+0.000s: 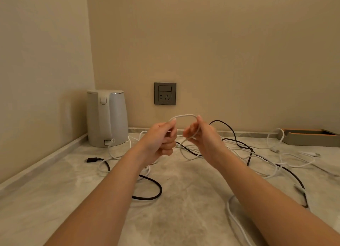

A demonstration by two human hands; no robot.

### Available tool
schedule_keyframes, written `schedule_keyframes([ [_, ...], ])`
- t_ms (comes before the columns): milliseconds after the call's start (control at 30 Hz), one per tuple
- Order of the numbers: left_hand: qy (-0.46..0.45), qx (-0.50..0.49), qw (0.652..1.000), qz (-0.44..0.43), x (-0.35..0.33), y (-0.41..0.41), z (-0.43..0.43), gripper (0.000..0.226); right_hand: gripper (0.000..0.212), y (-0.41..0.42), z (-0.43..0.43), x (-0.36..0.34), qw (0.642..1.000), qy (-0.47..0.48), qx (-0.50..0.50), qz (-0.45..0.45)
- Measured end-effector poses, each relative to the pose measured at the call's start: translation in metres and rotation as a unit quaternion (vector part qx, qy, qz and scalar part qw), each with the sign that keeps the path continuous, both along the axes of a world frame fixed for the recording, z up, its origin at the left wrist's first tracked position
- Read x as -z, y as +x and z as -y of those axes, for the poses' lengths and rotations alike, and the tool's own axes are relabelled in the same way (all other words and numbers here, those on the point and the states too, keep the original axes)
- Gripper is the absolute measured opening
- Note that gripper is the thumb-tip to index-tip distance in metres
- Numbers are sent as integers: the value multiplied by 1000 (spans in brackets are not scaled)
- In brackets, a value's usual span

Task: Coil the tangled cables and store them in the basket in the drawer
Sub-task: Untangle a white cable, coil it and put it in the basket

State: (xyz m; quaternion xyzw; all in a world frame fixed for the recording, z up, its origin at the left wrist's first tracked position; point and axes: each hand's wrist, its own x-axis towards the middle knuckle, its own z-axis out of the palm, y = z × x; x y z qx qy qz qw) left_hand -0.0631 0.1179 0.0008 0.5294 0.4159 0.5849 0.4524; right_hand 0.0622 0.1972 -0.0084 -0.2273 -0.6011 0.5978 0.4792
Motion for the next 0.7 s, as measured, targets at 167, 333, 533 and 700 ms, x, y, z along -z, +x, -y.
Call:
schedule_keyframes([
  [167, -6, 63, 979, 193, -2, -5, 2, 52, 26, -15, 10, 16, 989, -64, -93, 96],
  [333, 30, 18, 951, 306, -7, -15, 4, 59, 19, -25, 16, 27, 904, 217, -50, 365],
  [533, 37, -74, 917, 390, -4, -41, 2, 45, 25, -14, 35, 14, 705, 429, 7, 564],
  [700, 20, -143, 919, 367, 2, -53, -2, 43, 24, -6, 75, -16, 637, 507, -46, 579],
])
